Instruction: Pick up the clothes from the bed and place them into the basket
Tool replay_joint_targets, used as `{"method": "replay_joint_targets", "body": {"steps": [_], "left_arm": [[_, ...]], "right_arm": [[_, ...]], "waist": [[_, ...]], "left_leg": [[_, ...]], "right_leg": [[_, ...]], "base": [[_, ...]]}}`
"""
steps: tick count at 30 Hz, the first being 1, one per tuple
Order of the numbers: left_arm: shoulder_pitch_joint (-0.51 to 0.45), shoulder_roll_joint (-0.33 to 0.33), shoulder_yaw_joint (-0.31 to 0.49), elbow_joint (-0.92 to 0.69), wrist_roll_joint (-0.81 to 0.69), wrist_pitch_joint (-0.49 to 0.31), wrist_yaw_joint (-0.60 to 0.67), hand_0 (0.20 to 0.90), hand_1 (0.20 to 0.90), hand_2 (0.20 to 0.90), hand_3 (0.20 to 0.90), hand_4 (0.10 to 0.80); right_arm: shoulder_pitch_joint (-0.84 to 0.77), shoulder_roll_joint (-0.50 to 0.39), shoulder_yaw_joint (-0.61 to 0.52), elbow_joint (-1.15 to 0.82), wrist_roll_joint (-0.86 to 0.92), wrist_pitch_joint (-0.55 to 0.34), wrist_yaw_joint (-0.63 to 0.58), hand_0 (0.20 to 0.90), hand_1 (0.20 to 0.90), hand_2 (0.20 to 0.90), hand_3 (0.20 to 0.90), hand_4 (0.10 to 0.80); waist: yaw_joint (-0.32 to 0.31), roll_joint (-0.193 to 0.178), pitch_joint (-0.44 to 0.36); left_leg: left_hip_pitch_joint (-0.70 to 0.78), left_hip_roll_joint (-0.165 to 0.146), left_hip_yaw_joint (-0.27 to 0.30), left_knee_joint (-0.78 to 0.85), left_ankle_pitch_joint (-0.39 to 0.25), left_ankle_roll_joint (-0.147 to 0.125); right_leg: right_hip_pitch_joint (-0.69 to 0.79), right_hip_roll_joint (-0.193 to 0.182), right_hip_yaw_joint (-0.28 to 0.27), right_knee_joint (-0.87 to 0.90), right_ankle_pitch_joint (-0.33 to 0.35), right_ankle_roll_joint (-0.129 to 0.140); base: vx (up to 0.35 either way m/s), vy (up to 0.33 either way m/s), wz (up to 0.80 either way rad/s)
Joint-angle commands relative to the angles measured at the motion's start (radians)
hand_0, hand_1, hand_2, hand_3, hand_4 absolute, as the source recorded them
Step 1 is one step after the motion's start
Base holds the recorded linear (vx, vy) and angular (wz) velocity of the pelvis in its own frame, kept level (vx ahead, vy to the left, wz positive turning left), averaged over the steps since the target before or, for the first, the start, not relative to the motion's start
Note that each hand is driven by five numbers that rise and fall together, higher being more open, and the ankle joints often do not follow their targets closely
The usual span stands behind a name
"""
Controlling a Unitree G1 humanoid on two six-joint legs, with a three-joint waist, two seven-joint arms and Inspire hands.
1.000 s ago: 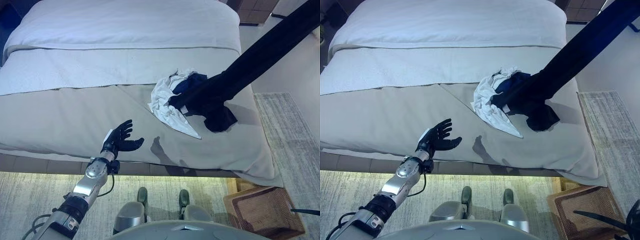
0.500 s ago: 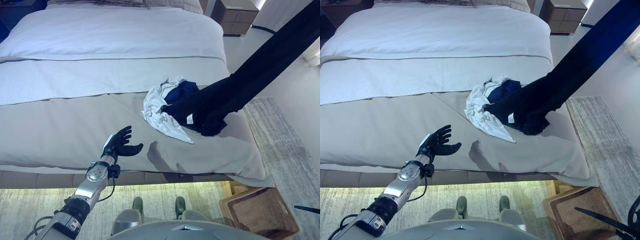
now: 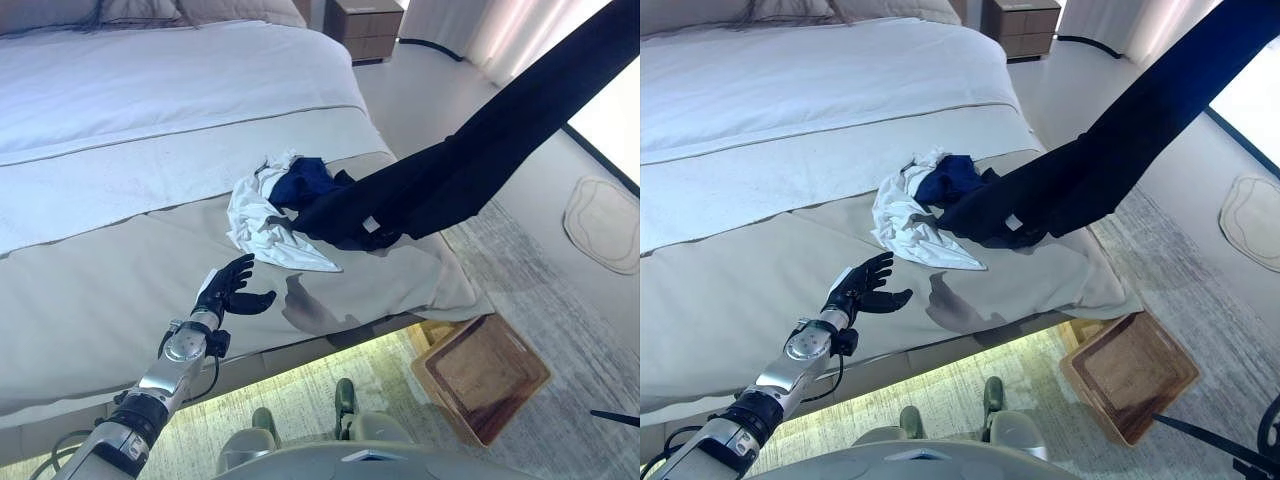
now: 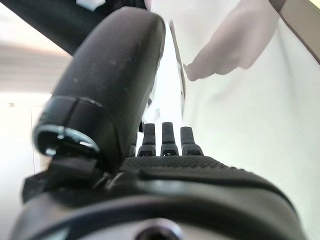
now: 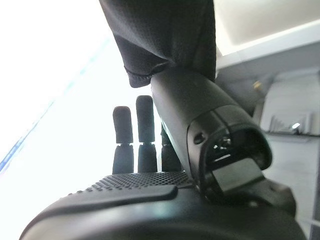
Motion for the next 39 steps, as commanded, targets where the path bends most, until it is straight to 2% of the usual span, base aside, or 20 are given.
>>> {"method": "replay_joint_targets", "body": {"steps": [1, 13, 21, 28, 33, 39], "left_arm": [[-0.041, 0.008, -0.002, -0.013, 0.045, -0.089, 0.009, 0.900, 0.900, 0.900, 0.900, 0.800], [-0.031, 0.006, 0.002, 0.001, 0.079, -0.095, -0.011, 0.900, 0.900, 0.900, 0.900, 0.800], [-0.039, -0.001, 0.001, 0.026, 0.073, -0.104, -0.030, 0.900, 0.900, 0.900, 0.900, 0.800], [-0.045, -0.019, 0.003, 0.034, 0.072, -0.106, -0.031, 0.900, 0.900, 0.900, 0.900, 0.800], [-0.041, -0.017, 0.005, 0.033, 0.079, -0.103, -0.022, 0.900, 0.900, 0.900, 0.900, 0.800], [-0.042, 0.008, 0.007, 0.033, 0.066, -0.100, -0.017, 0.900, 0.900, 0.900, 0.900, 0.800]], "right_arm": [[-0.220, -0.061, 0.136, -0.002, -0.049, -0.066, -0.049, 0.300, 0.300, 0.300, 0.200, 0.100], [-0.186, -0.112, 0.151, 0.024, -0.119, -0.019, -0.005, 0.300, 0.300, 0.300, 0.200, 0.100], [-0.147, -0.174, 0.120, 0.041, -0.097, -0.077, 0.059, 0.300, 0.300, 0.300, 0.200, 0.100], [-0.005, -0.183, 0.037, -0.025, -0.128, -0.112, 0.129, 0.300, 0.300, 0.300, 0.200, 0.100], [0.090, -0.206, -0.037, -0.020, -0.163, -0.088, 0.073, 0.300, 0.300, 0.300, 0.200, 0.100], [0.074, -0.266, -0.053, 0.059, -0.139, -0.057, 0.050, 0.300, 0.300, 0.300, 0.200, 0.100]], "waist": [[-0.008, 0.006, -0.121], [-0.057, 0.016, -0.134], [-0.098, 0.025, -0.137], [-0.114, 0.032, -0.136], [-0.123, 0.032, -0.133], [-0.142, 0.031, -0.135]], "left_leg": [[-0.046, 0.019, -0.095, 0.047, -0.056, -0.018], [-0.019, 0.025, -0.051, 0.039, -0.068, -0.025], [-0.001, 0.034, -0.023, 0.036, -0.073, -0.031], [0.000, 0.040, -0.009, 0.042, -0.077, -0.034], [0.002, 0.042, -0.002, 0.038, -0.078, -0.032], [0.008, 0.044, 0.015, 0.032, -0.077, -0.033]], "right_leg": [[0.017, -0.007, 0.007, 0.086, -0.045, 0.026], [0.028, 0.009, 0.064, 0.037, -0.033, 0.024], [0.022, 0.018, 0.098, 0.036, -0.027, 0.028], [0.015, 0.021, 0.109, 0.039, -0.028, 0.027], [0.014, 0.024, 0.117, 0.036, -0.028, 0.027], [0.006, 0.027, 0.128, 0.038, -0.025, 0.029]], "base": [[0.030, -0.023, -0.05], [0.027, -0.011, -0.13], [0.010, -0.004, -0.14], [0.003, 0.003, -0.12], [-0.006, 0.001, -0.06], [0.003, -0.005, 0.02]]}}
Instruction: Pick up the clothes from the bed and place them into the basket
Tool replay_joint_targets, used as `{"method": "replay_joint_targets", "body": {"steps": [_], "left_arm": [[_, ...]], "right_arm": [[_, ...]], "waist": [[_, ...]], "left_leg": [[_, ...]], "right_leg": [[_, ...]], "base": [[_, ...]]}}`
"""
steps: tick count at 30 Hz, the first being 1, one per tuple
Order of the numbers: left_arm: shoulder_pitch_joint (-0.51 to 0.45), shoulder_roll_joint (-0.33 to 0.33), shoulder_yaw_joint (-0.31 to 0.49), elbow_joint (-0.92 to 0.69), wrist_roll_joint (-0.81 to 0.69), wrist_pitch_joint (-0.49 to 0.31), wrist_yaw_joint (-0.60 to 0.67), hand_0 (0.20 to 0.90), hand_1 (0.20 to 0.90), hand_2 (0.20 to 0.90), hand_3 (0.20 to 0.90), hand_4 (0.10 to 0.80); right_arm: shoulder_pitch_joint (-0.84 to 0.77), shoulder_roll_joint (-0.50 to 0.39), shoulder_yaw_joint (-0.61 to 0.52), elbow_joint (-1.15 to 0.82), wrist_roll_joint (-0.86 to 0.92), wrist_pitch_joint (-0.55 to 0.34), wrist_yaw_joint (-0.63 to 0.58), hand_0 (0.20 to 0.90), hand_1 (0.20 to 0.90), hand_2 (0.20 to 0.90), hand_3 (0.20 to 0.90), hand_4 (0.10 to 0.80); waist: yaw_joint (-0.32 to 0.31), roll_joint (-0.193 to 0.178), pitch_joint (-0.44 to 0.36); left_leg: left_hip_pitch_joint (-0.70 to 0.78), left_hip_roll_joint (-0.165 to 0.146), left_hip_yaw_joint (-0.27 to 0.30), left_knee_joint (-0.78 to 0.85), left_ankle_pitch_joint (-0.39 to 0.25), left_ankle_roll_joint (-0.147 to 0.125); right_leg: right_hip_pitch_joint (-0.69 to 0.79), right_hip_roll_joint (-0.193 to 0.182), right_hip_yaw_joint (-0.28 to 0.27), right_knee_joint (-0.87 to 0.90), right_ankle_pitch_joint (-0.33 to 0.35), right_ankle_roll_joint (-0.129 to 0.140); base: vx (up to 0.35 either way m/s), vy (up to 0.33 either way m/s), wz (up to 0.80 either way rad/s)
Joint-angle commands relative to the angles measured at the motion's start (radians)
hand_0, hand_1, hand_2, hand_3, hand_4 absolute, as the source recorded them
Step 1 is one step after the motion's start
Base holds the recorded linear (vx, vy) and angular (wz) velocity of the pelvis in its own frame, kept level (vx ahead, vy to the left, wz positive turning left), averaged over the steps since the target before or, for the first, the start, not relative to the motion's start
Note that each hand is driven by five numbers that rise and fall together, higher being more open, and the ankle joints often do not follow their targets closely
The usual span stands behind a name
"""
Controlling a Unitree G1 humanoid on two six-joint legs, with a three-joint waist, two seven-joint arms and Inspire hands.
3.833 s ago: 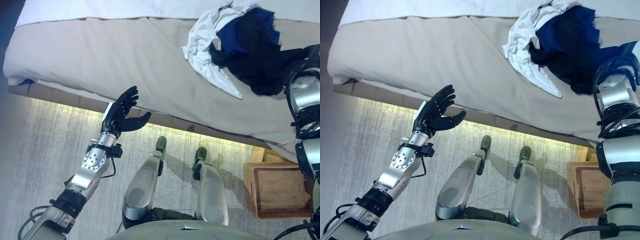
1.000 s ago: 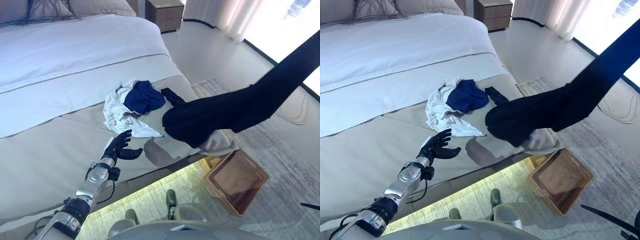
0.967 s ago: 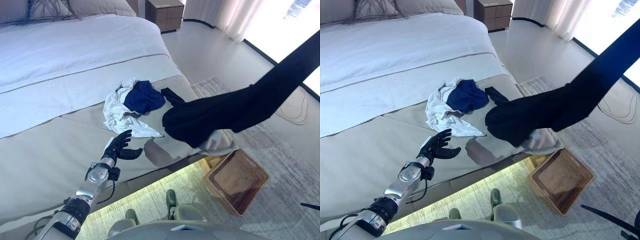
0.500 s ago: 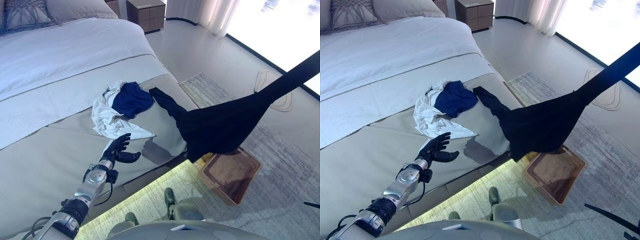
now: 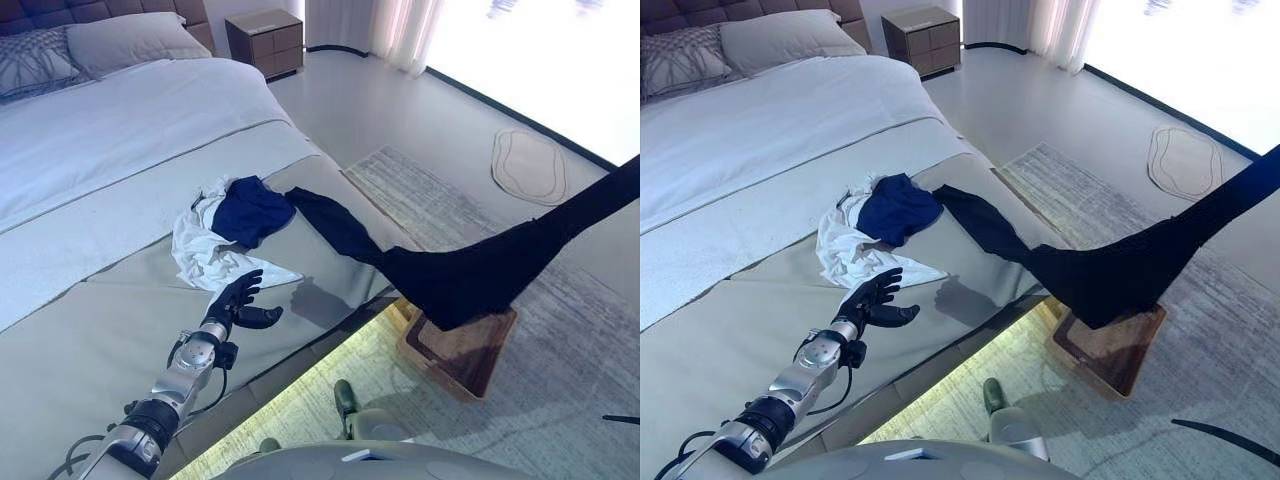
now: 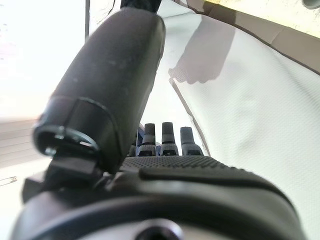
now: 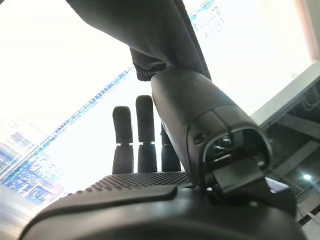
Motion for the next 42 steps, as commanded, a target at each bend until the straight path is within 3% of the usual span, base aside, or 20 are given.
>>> {"method": "replay_joint_targets", "body": {"steps": [1, 10, 29, 35, 42], "left_arm": [[-0.043, 0.059, 0.017, -0.057, 0.006, -0.100, 0.010, 0.900, 0.900, 0.900, 0.900, 0.800], [-0.034, 0.046, 0.020, -0.053, 0.007, -0.101, 0.018, 0.900, 0.900, 0.900, 0.900, 0.800], [-0.015, 0.073, 0.039, -0.051, 0.022, -0.093, 0.021, 0.900, 0.900, 0.900, 0.900, 0.800], [-0.025, 0.065, 0.043, -0.057, 0.027, -0.085, 0.003, 0.900, 0.900, 0.900, 0.900, 0.800], [-0.018, 0.059, 0.041, -0.071, 0.037, -0.088, -0.016, 0.900, 0.900, 0.900, 0.900, 0.800]], "right_arm": [[-0.173, -0.118, -0.014, 0.028, -0.044, -0.063, -0.100, 0.300, 0.300, 0.300, 0.200, 0.100], [-0.173, -0.229, -0.003, 0.100, -0.011, -0.125, -0.042, 0.300, 0.300, 0.300, 0.200, 0.100], [-0.038, -0.294, -0.130, 0.179, -0.027, -0.157, -0.022, 0.300, 0.300, 0.300, 0.200, 0.100], [0.034, -0.255, -0.185, 0.095, 0.017, -0.194, 0.055, 0.300, 0.300, 0.300, 0.200, 0.100], [0.190, -0.131, -0.308, -0.045, 0.051, -0.207, 0.108, 0.300, 0.300, 0.300, 0.200, 0.100]], "waist": [[-0.009, -0.016, -0.063], [-0.043, -0.007, -0.063], [-0.045, 0.001, -0.056], [-0.044, 0.010, -0.054], [-0.020, 0.015, -0.057]], "left_leg": [[0.002, 0.045, -0.098, 0.033, -0.063, -0.028], [0.005, 0.050, -0.074, 0.029, -0.062, -0.028], [0.001, 0.051, -0.070, 0.014, -0.049, -0.030], [-0.004, 0.052, -0.077, 0.017, -0.049, -0.032], [-0.006, 0.045, -0.099, 0.021, -0.052, -0.033]], "right_leg": [[0.057, 0.000, -0.005, 0.045, -0.052, 0.045], [0.040, 0.014, 0.025, 0.048, -0.046, 0.046], [0.034, 0.022, 0.025, 0.043, -0.042, 0.047], [0.033, 0.023, 0.020, 0.039, -0.040, 0.046], [0.046, 0.020, 0.003, 0.030, -0.043, 0.041]], "base": [[0.000, 0.000, 0.00], [0.000, -0.013, -0.08], [-0.007, -0.035, -0.04], [-0.018, -0.027, 0.00], [0.000, 0.000, 0.00]]}}
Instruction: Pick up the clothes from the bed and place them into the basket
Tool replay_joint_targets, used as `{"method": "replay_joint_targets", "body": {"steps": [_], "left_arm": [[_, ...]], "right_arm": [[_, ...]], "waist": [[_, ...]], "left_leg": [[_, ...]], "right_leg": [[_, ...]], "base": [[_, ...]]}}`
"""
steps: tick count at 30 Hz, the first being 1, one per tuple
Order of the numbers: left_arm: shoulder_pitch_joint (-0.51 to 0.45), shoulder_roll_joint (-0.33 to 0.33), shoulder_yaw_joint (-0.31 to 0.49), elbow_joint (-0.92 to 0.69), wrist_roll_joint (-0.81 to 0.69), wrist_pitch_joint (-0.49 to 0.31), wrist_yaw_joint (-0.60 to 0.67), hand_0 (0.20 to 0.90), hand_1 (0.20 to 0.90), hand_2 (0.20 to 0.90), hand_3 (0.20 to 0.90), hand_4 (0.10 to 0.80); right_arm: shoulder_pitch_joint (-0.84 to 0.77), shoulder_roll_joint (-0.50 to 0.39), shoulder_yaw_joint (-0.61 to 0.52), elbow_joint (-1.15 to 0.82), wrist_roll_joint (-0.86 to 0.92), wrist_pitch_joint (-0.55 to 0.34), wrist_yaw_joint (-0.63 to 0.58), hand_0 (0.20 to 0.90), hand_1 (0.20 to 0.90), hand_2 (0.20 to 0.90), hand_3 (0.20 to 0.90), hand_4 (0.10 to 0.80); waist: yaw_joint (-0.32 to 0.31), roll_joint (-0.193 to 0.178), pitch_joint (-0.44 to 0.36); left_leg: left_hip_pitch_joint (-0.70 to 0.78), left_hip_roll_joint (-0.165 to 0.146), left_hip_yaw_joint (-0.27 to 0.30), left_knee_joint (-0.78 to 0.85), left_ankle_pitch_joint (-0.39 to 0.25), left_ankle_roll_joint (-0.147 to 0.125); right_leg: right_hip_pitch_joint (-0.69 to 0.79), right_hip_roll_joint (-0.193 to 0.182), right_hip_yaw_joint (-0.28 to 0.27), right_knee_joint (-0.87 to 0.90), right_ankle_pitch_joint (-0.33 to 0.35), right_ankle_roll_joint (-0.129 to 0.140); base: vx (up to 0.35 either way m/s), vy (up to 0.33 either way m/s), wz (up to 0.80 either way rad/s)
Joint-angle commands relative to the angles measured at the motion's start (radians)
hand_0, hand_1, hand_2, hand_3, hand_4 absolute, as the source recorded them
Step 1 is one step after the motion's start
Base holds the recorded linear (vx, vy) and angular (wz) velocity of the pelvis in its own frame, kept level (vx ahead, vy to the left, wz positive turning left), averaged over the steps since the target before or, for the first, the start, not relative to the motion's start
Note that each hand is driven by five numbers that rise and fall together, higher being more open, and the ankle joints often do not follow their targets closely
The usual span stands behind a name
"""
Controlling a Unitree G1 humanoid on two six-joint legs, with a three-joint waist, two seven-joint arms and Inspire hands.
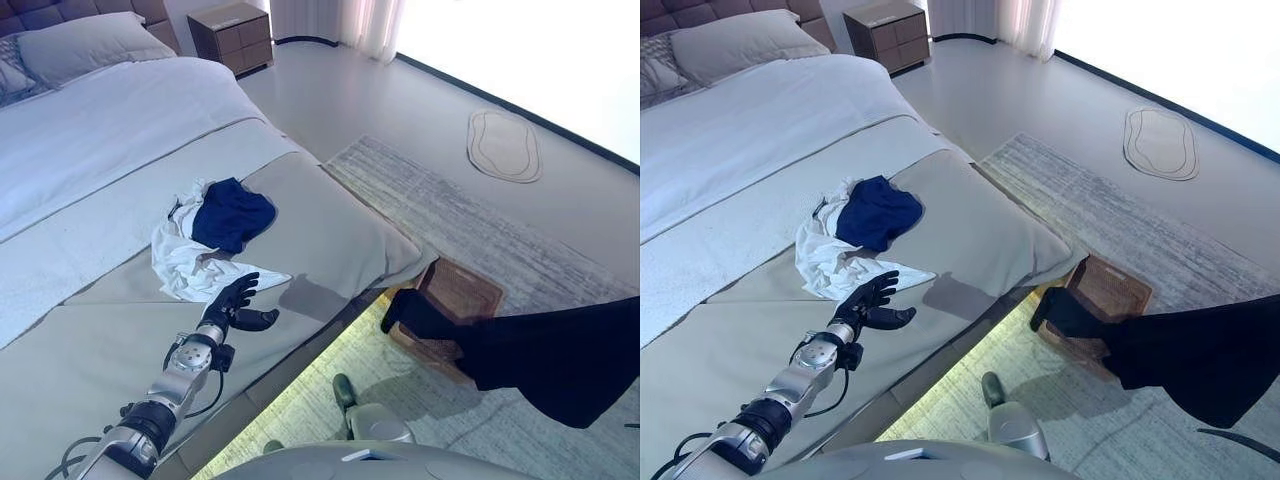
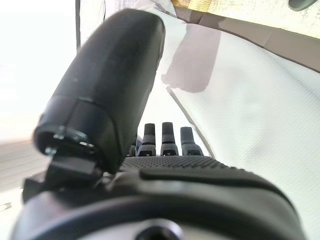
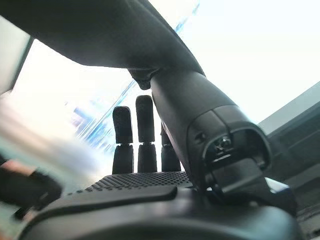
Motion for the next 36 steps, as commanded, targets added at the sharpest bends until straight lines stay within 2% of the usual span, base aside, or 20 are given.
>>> {"method": "replay_joint_targets", "body": {"steps": [1, 4, 8, 15, 20, 25, 30, 36], "left_arm": [[-0.025, 0.049, 0.042, -0.085, 0.029, -0.086, -0.013, 0.900, 0.900, 0.900, 0.900, 0.800], [-0.028, 0.051, 0.034, -0.082, 0.033, -0.091, -0.012, 0.900, 0.900, 0.900, 0.900, 0.800], [-0.037, 0.049, 0.025, -0.079, 0.033, -0.095, -0.014, 0.900, 0.900, 0.900, 0.900, 0.800], [-0.039, 0.045, 0.025, -0.077, 0.038, -0.095, -0.017, 0.900, 0.900, 0.900, 0.900, 0.800], [-0.053, 0.039, 0.027, -0.066, 0.034, -0.101, -0.016, 0.900, 0.900, 0.900, 0.900, 0.800], [-0.053, 0.021, 0.043, -0.075, 0.033, -0.110, 0.002, 0.900, 0.900, 0.900, 0.900, 0.800], [-0.056, 0.021, 0.053, -0.109, 0.036, -0.089, 0.018, 0.900, 0.900, 0.900, 0.900, 0.800], [-0.068, 0.026, 0.046, -0.124, 0.029, -0.080, 0.029, 0.900, 0.900, 0.900, 0.900, 0.800]], "right_arm": [[0.004, 0.021, -0.057, -0.142, -0.002, -0.133, -0.008, 0.300, 0.300, 0.300, 0.200, 0.100], [0.090, 0.086, -0.129, -0.185, -0.028, -0.133, 0.001, 0.300, 0.300, 0.300, 0.200, 0.100], [0.119, 0.150, -0.159, -0.187, -0.029, -0.125, -0.017, 0.300, 0.300, 0.300, 0.200, 0.100], [0.156, 0.202, -0.203, -0.194, 0.017, -0.107, 0.014, 0.300, 0.300, 0.300, 0.200, 0.100], [0.230, 0.244, -0.254, -0.232, -0.031, -0.094, 0.035, 0.300, 0.300, 0.300, 0.200, 0.100], [0.385, 0.287, -0.356, -0.228, -0.092, -0.060, 0.047, 0.300, 0.300, 0.300, 0.200, 0.100], [0.636, 0.399, -0.533, -0.225, -0.119, -0.066, -0.003, 0.300, 0.300, 0.300, 0.200, 0.100], [0.761, 0.461, -0.616, -0.210, -0.120, -0.073, -0.028, 0.300, 0.300, 0.300, 0.200, 0.100]], "waist": [[0.032, -0.007, -0.046], [0.046, -0.009, -0.044], [0.063, -0.007, -0.039], [0.072, -0.003, -0.035], [0.069, -0.001, -0.032], [0.062, 0.005, -0.027], [0.057, 0.014, -0.012], [0.051, 0.023, 0.005]], "left_leg": [[-0.003, 0.051, -0.151, 0.025, -0.034, -0.039], [-0.007, 0.048, -0.161, 0.028, -0.036, -0.037], [-0.009, 0.045, -0.170, 0.030, -0.039, -0.035], [-0.005, 0.042, -0.179, 0.029, -0.040, -0.034], [-0.005, 0.040, -0.176, 0.029, -0.041, -0.033], [-0.004, 0.041, -0.169, 0.029, -0.042, -0.031], [-0.004, 0.043, -0.163, 0.030, -0.043, -0.026], [-0.004, 0.044, -0.150, 0.032, -0.046, -0.022]], "right_leg": [[0.071, 0.020, -0.043, 0.030, -0.041, 0.033], [0.073, 0.017, -0.052, 0.030, -0.044, 0.031], [0.079, 0.011, -0.064, 0.028, -0.048, 0.030], [0.086, 0.006, -0.072, 0.026, -0.048, 0.029], [0.086, 0.005, -0.072, 0.026, -0.047, 0.029], [0.085, 0.006, -0.070, 0.029, -0.048, 0.028], [0.081, 0.007, -0.065, 0.031, -0.047, 0.027], [0.075, 0.007, -0.062, 0.034, -0.046, 0.027]], "base": [[-0.017, -0.003, 0.06], [-0.030, -0.001, 0.12], [-0.027, 0.008, 0.10], [-0.012, 0.001, 0.11], [-0.007, -0.003, 0.05], [0.000, 0.000, 0.00], [-0.006, 0.000, 0.00], [-0.017, -0.003, -0.03]]}}
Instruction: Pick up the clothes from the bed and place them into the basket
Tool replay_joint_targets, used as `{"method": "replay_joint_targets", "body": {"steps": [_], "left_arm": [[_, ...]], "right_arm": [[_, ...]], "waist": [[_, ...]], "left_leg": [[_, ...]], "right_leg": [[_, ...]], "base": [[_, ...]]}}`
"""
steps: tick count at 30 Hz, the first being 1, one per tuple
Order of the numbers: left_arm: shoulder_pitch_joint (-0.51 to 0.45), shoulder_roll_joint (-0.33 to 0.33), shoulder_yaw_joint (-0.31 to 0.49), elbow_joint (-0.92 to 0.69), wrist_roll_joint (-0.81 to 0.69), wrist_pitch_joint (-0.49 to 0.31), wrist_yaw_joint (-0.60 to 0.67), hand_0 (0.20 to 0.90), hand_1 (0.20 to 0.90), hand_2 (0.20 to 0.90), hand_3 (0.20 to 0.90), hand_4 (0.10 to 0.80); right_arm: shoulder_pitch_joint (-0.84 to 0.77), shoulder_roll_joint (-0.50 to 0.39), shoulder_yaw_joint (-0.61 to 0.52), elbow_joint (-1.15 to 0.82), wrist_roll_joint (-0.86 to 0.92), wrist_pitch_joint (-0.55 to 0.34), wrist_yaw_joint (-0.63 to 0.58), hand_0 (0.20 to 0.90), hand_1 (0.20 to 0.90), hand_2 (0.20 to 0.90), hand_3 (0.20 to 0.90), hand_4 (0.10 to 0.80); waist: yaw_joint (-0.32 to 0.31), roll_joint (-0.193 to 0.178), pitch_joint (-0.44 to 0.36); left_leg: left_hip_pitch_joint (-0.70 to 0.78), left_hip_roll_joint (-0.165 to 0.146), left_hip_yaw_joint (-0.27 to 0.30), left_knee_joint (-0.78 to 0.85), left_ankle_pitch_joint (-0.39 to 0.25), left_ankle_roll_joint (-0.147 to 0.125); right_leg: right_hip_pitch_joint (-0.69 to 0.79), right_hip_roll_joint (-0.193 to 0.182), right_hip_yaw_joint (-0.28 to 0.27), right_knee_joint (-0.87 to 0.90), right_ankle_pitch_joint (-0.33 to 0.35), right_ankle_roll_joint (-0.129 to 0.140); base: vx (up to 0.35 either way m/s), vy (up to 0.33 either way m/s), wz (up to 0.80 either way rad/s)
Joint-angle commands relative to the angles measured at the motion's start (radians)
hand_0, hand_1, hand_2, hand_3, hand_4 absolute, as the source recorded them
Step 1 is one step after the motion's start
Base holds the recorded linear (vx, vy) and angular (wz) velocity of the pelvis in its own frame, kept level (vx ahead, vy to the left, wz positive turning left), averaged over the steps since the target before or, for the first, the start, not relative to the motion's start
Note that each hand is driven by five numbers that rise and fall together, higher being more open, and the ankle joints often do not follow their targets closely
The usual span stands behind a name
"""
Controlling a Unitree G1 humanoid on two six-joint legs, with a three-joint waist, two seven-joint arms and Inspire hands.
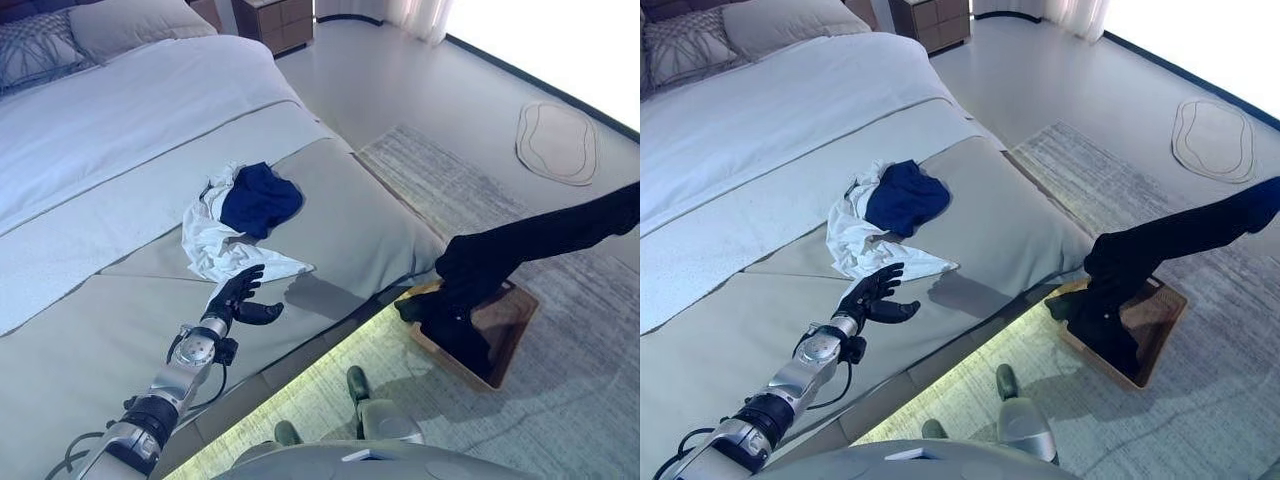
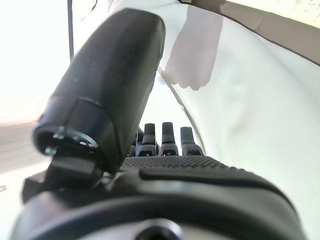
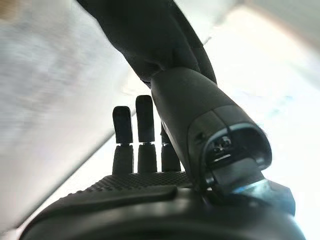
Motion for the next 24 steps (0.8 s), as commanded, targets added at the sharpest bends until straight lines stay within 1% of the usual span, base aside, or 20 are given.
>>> {"method": "replay_joint_targets", "body": {"steps": [1, 5, 8, 11, 16, 22, 24], "left_arm": [[-0.055, 0.029, 0.034, -0.073, 0.001, -0.079, 0.038, 0.900, 0.900, 0.900, 0.900, 0.800], [-0.053, 0.029, 0.036, -0.090, -0.006, -0.084, 0.046, 0.900, 0.900, 0.900, 0.900, 0.800], [-0.048, 0.030, 0.037, -0.110, -0.005, -0.087, 0.044, 0.900, 0.900, 0.900, 0.900, 0.800], [-0.045, 0.033, 0.030, -0.126, -0.004, -0.088, 0.047, 0.900, 0.900, 0.900, 0.900, 0.800], [-0.058, 0.045, 0.023, -0.146, -0.001, -0.073, 0.039, 0.900, 0.900, 0.900, 0.900, 0.800], [-0.067, 0.048, 0.013, -0.152, -0.007, -0.073, 0.030, 0.900, 0.900, 0.900, 0.900, 0.800], [-0.063, 0.042, 0.019, -0.156, -0.011, -0.074, 0.009, 0.900, 0.900, 0.900, 0.900, 0.800]], "right_arm": [[-0.053, -0.074, -0.046, 0.008, -0.045, -0.086, -0.079, 0.300, 0.300, 0.300, 0.200, 0.100], [-0.017, -0.052, -0.053, 0.023, -0.094, -0.101, -0.083, 0.300, 0.300, 0.300, 0.200, 0.100], [0.022, -0.028, -0.066, 0.039, -0.145, -0.088, -0.122, 0.300, 0.300, 0.300, 0.200, 0.100], [0.049, -0.015, -0.070, 0.054, -0.151, -0.082, -0.167, 0.300, 0.300, 0.300, 0.200, 0.100], [0.060, -0.021, -0.085, 0.068, -0.157, -0.069, -0.230, 0.300, 0.300, 0.300, 0.200, 0.100], [0.039, -0.031, -0.078, 0.034, -0.145, -0.102, -0.213, 0.300, 0.300, 0.300, 0.200, 0.100], [0.047, -0.017, -0.071, -0.034, -0.167, -0.113, -0.178, 0.300, 0.300, 0.300, 0.200, 0.100]], "waist": [[0.009, -0.016, -0.069], [0.008, -0.012, -0.063], [0.008, -0.006, -0.057], [0.007, 0.000, -0.050], [0.003, 0.008, -0.040], [-0.010, 0.019, -0.035], [-0.021, 0.030, -0.033]], "left_leg": [[-0.004, 0.034, -0.088, 0.030, -0.048, -0.024], [-0.007, 0.034, -0.081, 0.030, -0.047, -0.026], [-0.013, 0.035, -0.076, 0.034, -0.048, -0.026], [-0.014, 0.035, -0.074, 0.032, -0.047, -0.025], [-0.017, 0.036, -0.068, 0.031, -0.047, -0.025], [-0.020, 0.038, -0.061, 0.034, -0.052, -0.028], [-0.027, 0.040, -0.056, 0.043, -0.055, -0.031]], "right_leg": [[0.051, 0.007, -0.013, 0.032, -0.047, 0.028], [0.047, 0.007, -0.013, 0.032, -0.046, 0.027], [0.043, 0.008, -0.015, 0.032, -0.046, 0.026], [0.042, 0.009, -0.016, 0.029, -0.046, 0.026], [0.038, 0.010, -0.013, 0.030, -0.045, 0.028], [0.030, 0.013, -0.001, 0.029, -0.046, 0.028], [0.021, 0.012, 0.007, 0.029, -0.047, 0.028]], "base": [[0.000, 0.000, 0.00], [-0.003, -0.016, -0.03], [0.000, 0.000, 0.00], [-0.004, -0.007, -0.01], [-0.020, -0.030, 0.00], [-0.014, -0.047, -0.01], [-0.021, -0.069, -0.09]]}}
